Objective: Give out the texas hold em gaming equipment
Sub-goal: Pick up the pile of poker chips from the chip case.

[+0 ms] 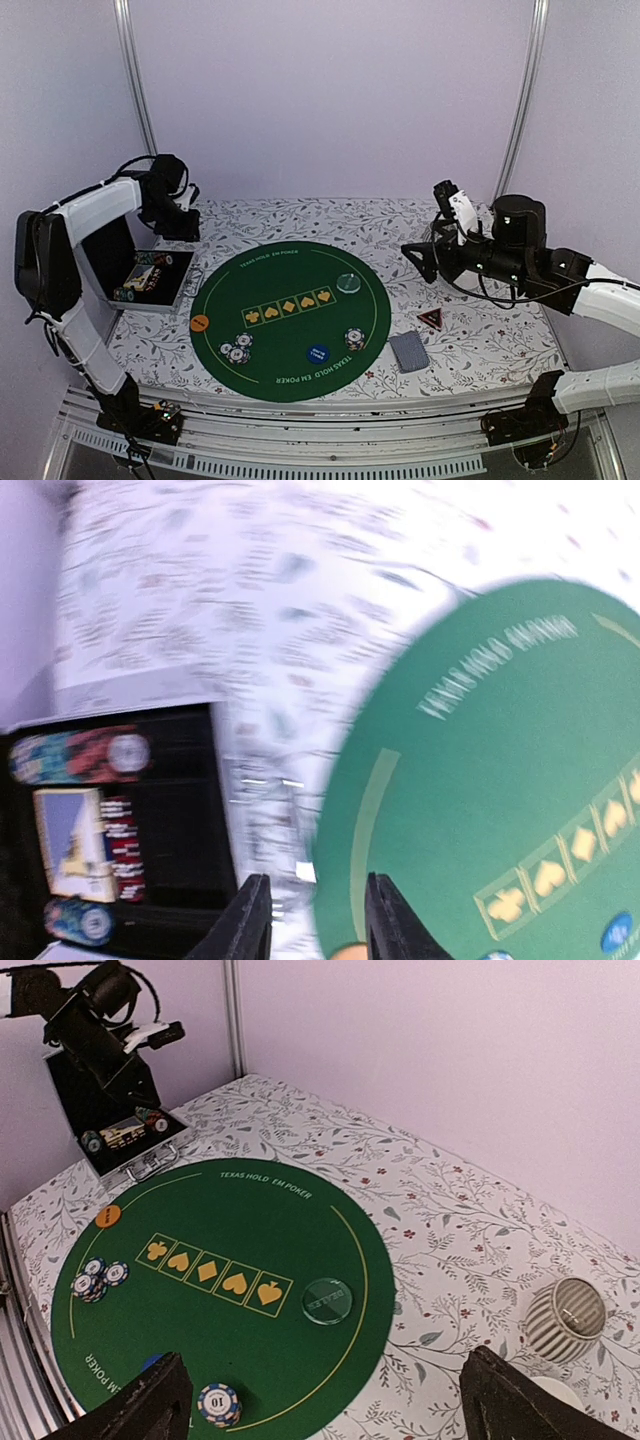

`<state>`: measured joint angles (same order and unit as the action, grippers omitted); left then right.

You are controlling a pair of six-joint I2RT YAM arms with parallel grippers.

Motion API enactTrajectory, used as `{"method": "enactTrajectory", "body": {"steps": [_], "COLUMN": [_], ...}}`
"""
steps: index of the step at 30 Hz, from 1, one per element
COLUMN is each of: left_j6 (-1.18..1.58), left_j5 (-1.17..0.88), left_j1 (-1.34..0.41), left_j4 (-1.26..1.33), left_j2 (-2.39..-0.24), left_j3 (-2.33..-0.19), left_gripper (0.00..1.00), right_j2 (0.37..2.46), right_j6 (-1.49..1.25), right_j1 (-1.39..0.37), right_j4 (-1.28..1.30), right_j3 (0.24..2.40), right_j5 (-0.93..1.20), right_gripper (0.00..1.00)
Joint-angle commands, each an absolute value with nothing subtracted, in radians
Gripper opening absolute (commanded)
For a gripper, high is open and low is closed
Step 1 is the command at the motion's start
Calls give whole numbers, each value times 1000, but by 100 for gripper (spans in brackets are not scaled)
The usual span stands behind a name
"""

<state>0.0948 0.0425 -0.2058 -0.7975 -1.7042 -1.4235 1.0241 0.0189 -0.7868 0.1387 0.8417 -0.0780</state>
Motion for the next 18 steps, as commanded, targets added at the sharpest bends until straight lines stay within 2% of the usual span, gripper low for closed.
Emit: {"method": "enactTrajectory", "body": {"steps": [1, 4, 7, 8, 11, 18], "left_j6": [132, 142, 151, 156, 168, 179], "left_j5": [142, 188, 207, 215, 230, 248], "left_j1": [-79, -42, -23, -14, 17, 49], "left_j4": [-765, -758, -734, -725, -721, -721], "left_j2": [-1706, -1742, -1800, -1824, -1905, -2030], "left_j3": [-1472, -1500, -1528, -1538, -1582, -1638], "left_gripper": [36, 45, 68, 71, 72, 62], "right_j2": [951, 917, 896, 894, 909, 960], "right_j6": [34, 70, 109, 117, 142, 158], "right_j1": [-732, -731, -728, -726, -712, -695], "right_j4": [110, 113, 112, 112, 110, 100], "right_j3": [825, 822, 801, 798, 798, 789], "right_j5": [-109, -110, -99, -100, -72, -18], "right_gripper": [96, 98, 99, 99, 99, 99]}}
